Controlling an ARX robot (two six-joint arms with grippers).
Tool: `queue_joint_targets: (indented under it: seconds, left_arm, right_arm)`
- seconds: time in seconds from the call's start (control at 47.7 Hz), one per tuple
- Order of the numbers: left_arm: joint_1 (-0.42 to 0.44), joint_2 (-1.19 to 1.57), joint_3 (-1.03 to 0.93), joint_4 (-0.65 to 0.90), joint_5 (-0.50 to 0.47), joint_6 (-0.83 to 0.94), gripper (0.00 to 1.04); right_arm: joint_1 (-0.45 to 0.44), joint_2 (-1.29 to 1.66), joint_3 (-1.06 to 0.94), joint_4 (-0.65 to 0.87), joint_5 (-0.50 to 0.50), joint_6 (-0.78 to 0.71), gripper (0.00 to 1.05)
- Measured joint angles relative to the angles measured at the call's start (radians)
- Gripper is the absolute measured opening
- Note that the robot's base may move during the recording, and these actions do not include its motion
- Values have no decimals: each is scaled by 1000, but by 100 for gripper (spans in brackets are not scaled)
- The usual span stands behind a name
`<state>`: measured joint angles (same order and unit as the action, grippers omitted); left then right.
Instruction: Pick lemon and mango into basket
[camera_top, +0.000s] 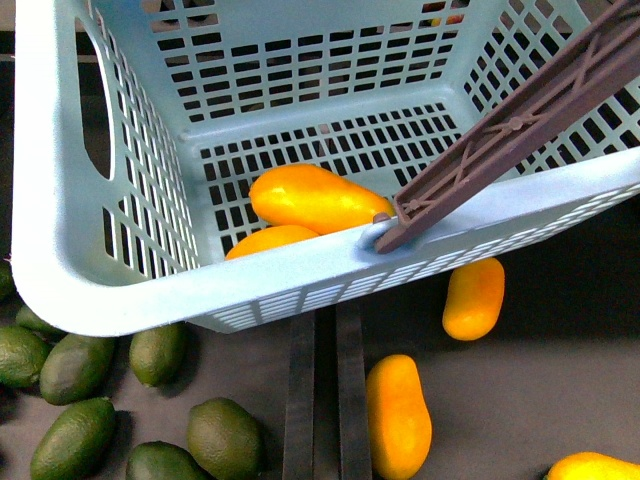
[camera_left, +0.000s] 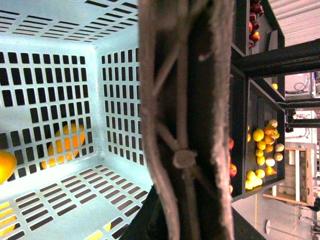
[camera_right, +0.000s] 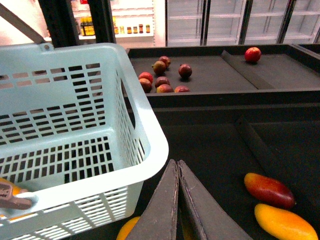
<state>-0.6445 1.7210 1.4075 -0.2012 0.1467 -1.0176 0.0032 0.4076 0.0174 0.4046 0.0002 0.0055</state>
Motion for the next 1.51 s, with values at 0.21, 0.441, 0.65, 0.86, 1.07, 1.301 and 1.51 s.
queue_joint_targets:
  seconds: [0.21, 0.441, 0.65, 0.86, 1.07, 1.301, 1.51]
  left_arm:
    - [0, 0, 0, 0, 0, 1, 5]
    - [0, 0, 0, 0, 0, 0, 5]
    - [0, 0, 0, 0, 1, 0, 5]
    - [-1, 0, 0, 0, 0, 3, 5]
    - [-1, 0, 0, 0, 0, 1, 5]
    - [-1, 0, 0, 0, 0, 0, 5]
    - [-1, 0, 0, 0, 0, 0, 5]
  right_arm:
    - [0, -101, 0, -98, 2, 0, 2]
    - [0, -184, 0, -180, 2, 0, 2]
    - [0, -286, 0, -303, 1, 0, 2]
    - [0, -399, 0, -402, 2, 0, 2]
    - [0, -401, 0, -403, 2, -1, 20]
    - [0, -401, 0, -403, 2, -1, 67]
    - [0, -401, 0, -403, 2, -1, 97]
